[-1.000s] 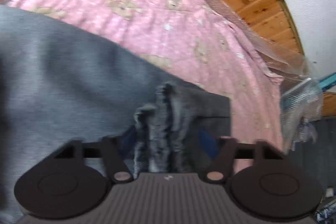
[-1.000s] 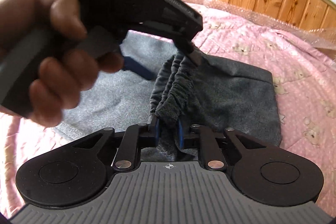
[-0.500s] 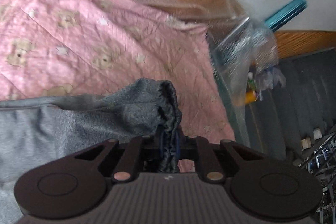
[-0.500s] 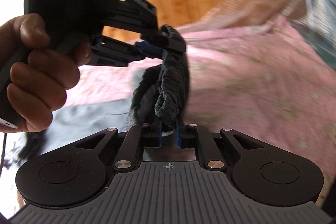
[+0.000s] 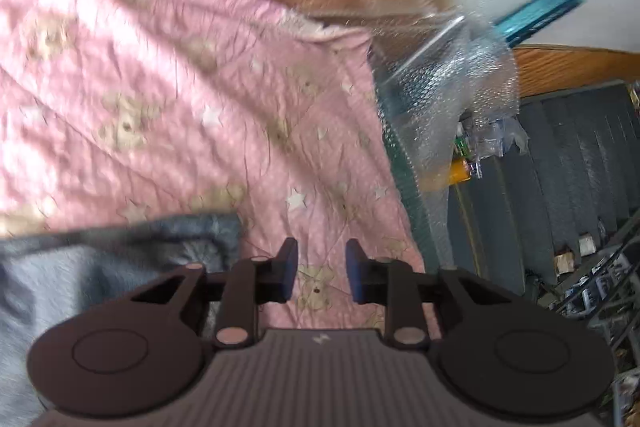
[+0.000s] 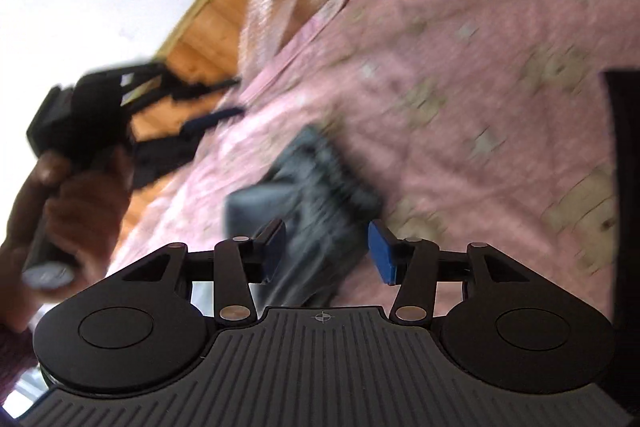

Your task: Fold clothes

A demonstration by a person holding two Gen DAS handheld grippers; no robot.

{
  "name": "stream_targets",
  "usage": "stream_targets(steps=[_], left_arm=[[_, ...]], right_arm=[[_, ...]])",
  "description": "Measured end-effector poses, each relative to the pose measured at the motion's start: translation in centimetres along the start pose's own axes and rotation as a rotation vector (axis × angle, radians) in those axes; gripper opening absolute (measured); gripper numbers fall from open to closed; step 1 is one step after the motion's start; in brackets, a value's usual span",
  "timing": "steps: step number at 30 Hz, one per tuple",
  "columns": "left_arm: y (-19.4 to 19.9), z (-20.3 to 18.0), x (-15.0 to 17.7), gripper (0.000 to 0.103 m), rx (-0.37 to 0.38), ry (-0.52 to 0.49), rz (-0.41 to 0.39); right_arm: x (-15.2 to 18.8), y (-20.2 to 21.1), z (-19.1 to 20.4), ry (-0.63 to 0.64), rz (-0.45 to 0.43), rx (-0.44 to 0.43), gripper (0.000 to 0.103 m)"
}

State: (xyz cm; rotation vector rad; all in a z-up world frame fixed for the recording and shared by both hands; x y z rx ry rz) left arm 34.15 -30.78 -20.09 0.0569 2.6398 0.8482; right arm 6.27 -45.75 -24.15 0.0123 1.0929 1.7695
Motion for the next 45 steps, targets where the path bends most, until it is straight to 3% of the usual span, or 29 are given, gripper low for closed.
stream_targets(steps=[2, 5, 6, 7, 8, 10, 12, 14, 17, 18, 19, 20, 22, 23, 26, 30, 31, 33, 40, 42, 45], left_arm=[[1.1, 0.4, 0.9, 0.03, -0.051, -0.046, -0.005], [1.7, 2.5, 3.0, 0.03, -0.112, -0.03, 0.02], [1.8, 3.3, 3.5, 0.03, -0.129, -0.009, 0.022], [2.0, 3.5, 3.7, 0.03, -0.132, -0.002, 0.007], [2.2, 3.8, 4.0, 0.03, -0.135, 0.004, -0.008], [2.5, 4.4, 4.5, 0.03, -0.141, 0.017, -0.038], [2.5, 4.6, 5.0, 0.034, -0.136, 0.026, -0.067], [1.4, 4.7, 5.7, 0.041, -0.161, 0.019, -0.056], [-1.1, 5.1, 6.5, 0.04, -0.262, -0.032, 0.011], [-1.7, 5.2, 6.6, 0.04, -0.285, -0.056, 0.029], [-2.2, 5.3, 6.8, 0.041, -0.308, -0.081, 0.046], [-2.7, 5.4, 6.9, 0.042, -0.327, -0.099, 0.06], [-2.8, 5.2, 6.7, 0.042, -0.335, -0.093, 0.065], [-2.8, 5.1, 6.6, 0.042, -0.339, -0.09, 0.068], [-3.2, 4.0, 5.7, 0.049, -0.358, -0.121, 0.072], [-4.5, 2.9, 4.8, 0.052, -0.436, -0.181, 0.091], [-5.1, 2.9, 4.5, 0.052, -0.446, -0.185, 0.097], [-6.2, 3.0, 4.1, 0.052, -0.459, -0.193, 0.11], [-8.4, 2.7, 3.2, 0.053, -0.494, -0.241, 0.129], [-8.4, 2.7, 3.0, 0.052, -0.493, -0.241, 0.128], [-8.1, 2.4, 3.0, 0.052, -0.473, -0.244, 0.123]], right_arm=[[0.0, -1.7, 0.1, 0.016, 0.059, 0.004, 0.056], [0.0, -4.6, -0.3, -0.007, 0.144, -0.018, 0.053], [-0.1, -5.4, -0.2, -0.004, 0.172, -0.017, 0.045], [-0.4, -5.9, 0.1, 0.01, 0.185, -0.01, 0.02], [-0.7, -5.9, 0.5, 0.037, 0.171, -0.001, 0.016], [-1.8, -4.4, 2.2, 0.143, 0.064, 0.013, 0.01], [-2.5, -2.3, 3.9, 0.274, -0.068, 0.042, 0.01], [-2.2, -2.6, 4.3, 0.349, -0.095, 0.118, 0.01], [-0.9, -5.9, 2.4, 0.361, 0.063, 0.188, 0.01], [-0.9, -5.7, 2.0, 0.348, 0.075, 0.18, 0.014], [-0.9, -5.5, 1.6, 0.335, 0.088, 0.172, 0.026], [-1.2, -5.0, 1.4, 0.321, 0.075, 0.166, 0.029], [-2.4, -3.6, 1.2, 0.29, 0.02, 0.155, 0.052], [-3.0, -3.2, 1.0, 0.276, 0.0, 0.15, 0.053], [-4.7, -4.0, 0.8, 0.261, -0.007, 0.131, 0.054], [-4.7, -6.6, 1.0, 0.303, 0.076, 0.065, 0.056], [-4.3, -7.1, 0.8, 0.331, 0.1, 0.077, 0.052], [-3.3, -7.5, 0.1, 0.393, 0.129, 0.151, 0.028], [-3.0, -5.7, 0.0, 0.417, 0.152, 0.197, 0.031], [-3.5, -5.1, 0.4, 0.406, 0.137, 0.186, 0.044], [-4.5, -4.6, 1.5, 0.42, 0.082, 0.152, 0.048]])
Point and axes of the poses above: each gripper's, at about its wrist camera, not at the fingertips, and y roughly against the way its jaws point, z to its left, x to its underside, the point moved 2 cm from there along -y, roughly the way its jaws point, and after that the axes turned 9 degrees about x, right-handed, at the moved point
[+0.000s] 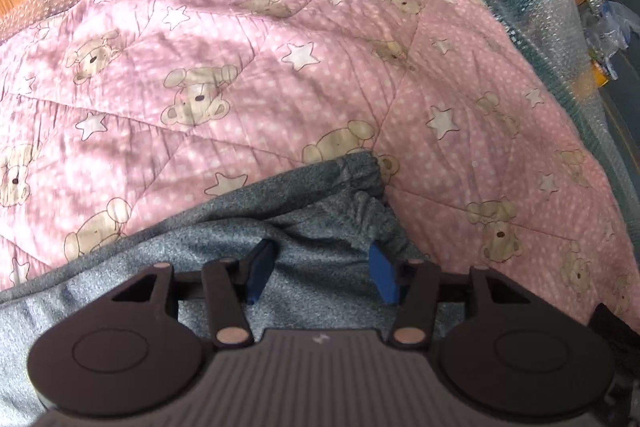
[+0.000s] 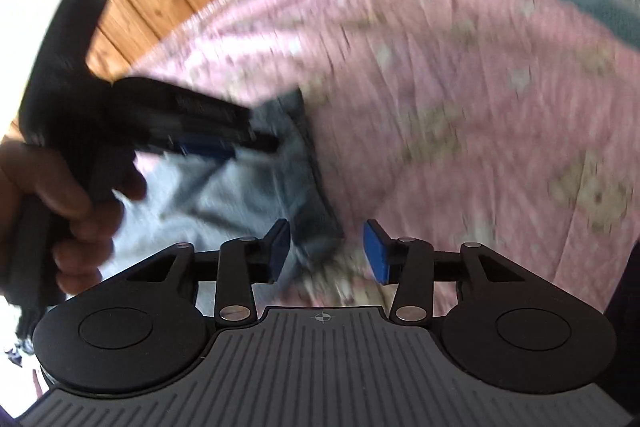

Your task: Fold clothes

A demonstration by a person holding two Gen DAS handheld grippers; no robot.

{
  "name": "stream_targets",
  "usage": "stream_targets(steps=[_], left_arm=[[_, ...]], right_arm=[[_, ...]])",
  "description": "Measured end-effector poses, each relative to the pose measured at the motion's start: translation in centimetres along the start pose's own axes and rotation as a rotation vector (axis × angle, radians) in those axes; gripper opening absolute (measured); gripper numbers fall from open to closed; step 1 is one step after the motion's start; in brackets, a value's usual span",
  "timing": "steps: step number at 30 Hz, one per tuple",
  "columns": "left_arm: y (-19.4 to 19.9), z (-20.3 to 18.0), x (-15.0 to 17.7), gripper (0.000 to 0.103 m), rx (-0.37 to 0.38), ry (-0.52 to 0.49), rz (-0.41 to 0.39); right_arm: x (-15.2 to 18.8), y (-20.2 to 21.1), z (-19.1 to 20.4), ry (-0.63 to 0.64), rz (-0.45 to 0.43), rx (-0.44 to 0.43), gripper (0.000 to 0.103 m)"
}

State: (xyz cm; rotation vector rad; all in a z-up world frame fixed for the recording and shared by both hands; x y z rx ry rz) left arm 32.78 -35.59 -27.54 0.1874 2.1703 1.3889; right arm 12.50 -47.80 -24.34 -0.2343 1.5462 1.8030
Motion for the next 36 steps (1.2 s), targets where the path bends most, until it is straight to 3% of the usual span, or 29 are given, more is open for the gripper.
stream_targets(steps=[3, 5, 8, 12, 17, 18, 19, 21, 25, 27, 29, 32, 33, 35, 36], left_arm=[[-0.8, 0.2, -0.5, 0.053, 0.005, -0.009, 0.0], [-1.1, 0.4, -1.1, 0.059, 0.021, -0.019, -0.022], [-0.7, 0.7, -1.8, 0.058, 0.04, 0.003, -0.038], [2.1, 1.3, -2.4, 0.058, 0.095, 0.062, -0.099], [3.1, 0.3, -3.3, 0.059, 0.14, 0.077, -0.066], [2.9, -0.1, -3.4, 0.059, 0.147, 0.072, -0.051], [2.7, -0.5, -3.5, 0.06, 0.153, 0.066, -0.035], [1.7, -1.3, -3.2, 0.061, 0.147, 0.046, 0.003], [-0.2, -2.6, -2.1, 0.06, 0.078, -0.008, 0.046], [-0.9, -2.9, -1.5, 0.056, 0.041, -0.034, 0.067], [-1.6, -2.9, -1.0, 0.042, 0.006, -0.055, 0.085], [-1.7, -2.7, -0.5, 0.04, -0.003, -0.071, 0.081], [-1.6, -2.6, -0.4, 0.04, 0.001, -0.07, 0.079], [-1.6, -2.4, -0.4, 0.04, 0.01, -0.064, 0.079], [-1.5, -2.3, -0.4, 0.04, 0.015, -0.063, 0.079]], right_arm=[[-0.1, -1.2, 0.6, 0.03, 0.024, -0.018, 0.048], [1.0, -2.6, 0.5, 0.058, 0.089, 0.0, 0.045], [2.1, -1.9, 0.1, 0.075, 0.071, -0.013, 0.044], [1.6, -0.9, -1.1, 0.003, 0.04, -0.026, 0.052], [1.4, -2.2, -0.3, 0.013, 0.032, -0.055, 0.055], [1.5, -2.3, 0.3, 0.043, 0.025, -0.051, 0.051], [1.6, -2.2, 0.9, 0.073, 0.015, -0.027, 0.034], [1.7, -1.7, 2.0, 0.123, -0.014, 0.031, 0.022], [2.1, -0.2, 4.1, 0.206, -0.081, 0.09, 0.018], [2.4, 0.5, 5.2, 0.26, -0.121, 0.11, 0.017], [2.6, 1.0, 6.4, 0.301, -0.148, 0.101, 0.017], [2.9, 1.3, 7.8, 0.339, -0.157, 0.095, 0.017], [2.9, 1.2, 7.9, 0.342, -0.158, 0.101, 0.018], [3.0, 1.2, 7.5, 0.327, -0.168, 0.126, 0.038], [2.9, 1.2, 7.1, 0.315, -0.171, 0.138, 0.057]])
Point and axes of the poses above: each gripper's, at about its wrist camera, not at the fingertips, and y roughly against the way its jaws point, z to its left, x to its underside, the point moved 2 cm from there along -y, roughly the way its jaws point, and after that the axes turned 9 degrees about x, right-handed, at the moved point
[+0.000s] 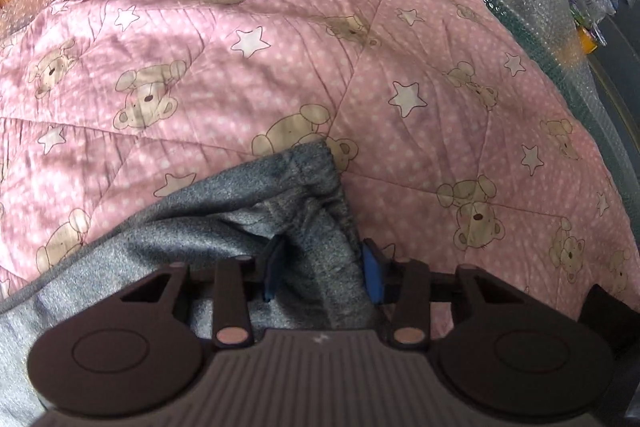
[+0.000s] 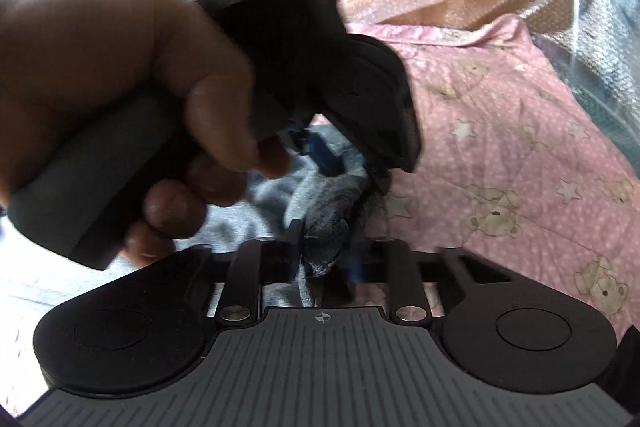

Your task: Fold clothes

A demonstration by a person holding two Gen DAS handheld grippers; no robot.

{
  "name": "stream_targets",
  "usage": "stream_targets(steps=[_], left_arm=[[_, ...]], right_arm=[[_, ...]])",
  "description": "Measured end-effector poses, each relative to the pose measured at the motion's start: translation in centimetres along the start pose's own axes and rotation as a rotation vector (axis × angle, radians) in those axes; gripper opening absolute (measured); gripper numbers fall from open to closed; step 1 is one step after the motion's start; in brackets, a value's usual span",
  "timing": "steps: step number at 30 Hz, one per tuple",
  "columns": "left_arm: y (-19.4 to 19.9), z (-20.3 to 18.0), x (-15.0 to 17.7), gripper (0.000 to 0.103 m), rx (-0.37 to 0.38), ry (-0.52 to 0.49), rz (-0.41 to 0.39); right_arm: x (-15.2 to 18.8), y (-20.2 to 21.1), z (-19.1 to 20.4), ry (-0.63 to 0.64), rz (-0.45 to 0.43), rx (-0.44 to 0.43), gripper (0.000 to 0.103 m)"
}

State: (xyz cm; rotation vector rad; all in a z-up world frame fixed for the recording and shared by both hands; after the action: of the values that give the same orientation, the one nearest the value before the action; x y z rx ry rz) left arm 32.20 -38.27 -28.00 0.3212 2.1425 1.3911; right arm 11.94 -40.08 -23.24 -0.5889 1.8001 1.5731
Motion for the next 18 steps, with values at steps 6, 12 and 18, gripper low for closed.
stream_targets(steps=[6, 12, 18], left_arm=[[0.0, 0.4, -0.1, 0.042, 0.019, 0.01, -0.005], [2.5, 2.0, 0.6, 0.021, 0.116, 0.048, -0.065], [8.3, 8.2, 4.8, 0.019, 0.204, 0.195, -0.224]], right_arm=[[0.8, -2.1, -1.5, -0.074, 0.086, -0.045, 0.054], [-0.1, -0.2, 0.1, -0.017, 0.016, -0.052, 0.008], [-1.2, 2.3, 5.5, 0.154, -0.088, -0.072, 0.006]])
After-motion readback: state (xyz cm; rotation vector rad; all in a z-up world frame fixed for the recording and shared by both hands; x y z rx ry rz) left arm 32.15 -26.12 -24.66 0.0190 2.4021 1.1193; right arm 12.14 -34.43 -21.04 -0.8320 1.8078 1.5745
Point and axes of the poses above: each gripper's, at about its wrist camera, not at the fingertips, and y roughly against the way its jaws point, z to its left, x to its underside, the point moved 2 cm from there along -y, roughly the way its jaws point, and after that the axes turned 9 degrees about x, right-handed, at the moved point
